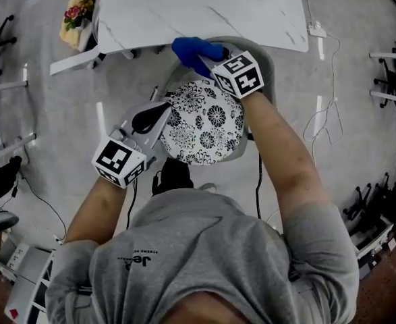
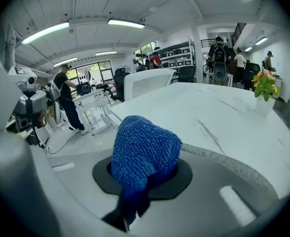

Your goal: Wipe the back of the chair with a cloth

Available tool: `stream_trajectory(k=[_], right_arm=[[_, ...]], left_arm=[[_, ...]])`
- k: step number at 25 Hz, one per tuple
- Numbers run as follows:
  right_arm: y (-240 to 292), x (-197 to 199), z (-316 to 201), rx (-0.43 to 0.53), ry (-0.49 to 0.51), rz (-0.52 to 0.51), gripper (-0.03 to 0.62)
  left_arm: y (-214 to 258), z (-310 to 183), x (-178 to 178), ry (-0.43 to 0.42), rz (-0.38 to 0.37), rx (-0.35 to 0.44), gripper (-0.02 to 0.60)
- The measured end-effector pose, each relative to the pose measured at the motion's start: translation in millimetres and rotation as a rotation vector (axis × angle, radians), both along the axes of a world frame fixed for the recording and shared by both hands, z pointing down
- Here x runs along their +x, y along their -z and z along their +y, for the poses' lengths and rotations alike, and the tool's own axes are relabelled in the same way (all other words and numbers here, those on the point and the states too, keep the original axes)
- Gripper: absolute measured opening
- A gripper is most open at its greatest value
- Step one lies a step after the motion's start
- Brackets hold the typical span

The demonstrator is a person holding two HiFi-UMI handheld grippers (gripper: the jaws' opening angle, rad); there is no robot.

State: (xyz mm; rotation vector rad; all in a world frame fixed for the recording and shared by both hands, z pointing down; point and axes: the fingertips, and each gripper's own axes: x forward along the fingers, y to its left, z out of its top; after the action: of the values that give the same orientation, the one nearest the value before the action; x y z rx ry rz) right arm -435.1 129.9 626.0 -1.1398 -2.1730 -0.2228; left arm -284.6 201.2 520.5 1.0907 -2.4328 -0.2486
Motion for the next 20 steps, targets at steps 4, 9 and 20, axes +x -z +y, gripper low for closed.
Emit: stream_trajectory(k=[4, 9, 20], right_arm=[[-3, -1, -2, 0.028, -0.006, -0.036, 0.06], [-1, -5, -13, 0.033, -0.09, -0.033, 0.06], [1, -18, -89, 0.069, -0.306, -0.014, 0.06]], left_arm=[[-9, -8, -2, -0.023, 0.023, 0.002, 0.058], [-6, -24, -6, -0.058, 0.021, 0.006, 0.058], [1, -50, -13, -0.121, 0.025, 0.017, 0.058]])
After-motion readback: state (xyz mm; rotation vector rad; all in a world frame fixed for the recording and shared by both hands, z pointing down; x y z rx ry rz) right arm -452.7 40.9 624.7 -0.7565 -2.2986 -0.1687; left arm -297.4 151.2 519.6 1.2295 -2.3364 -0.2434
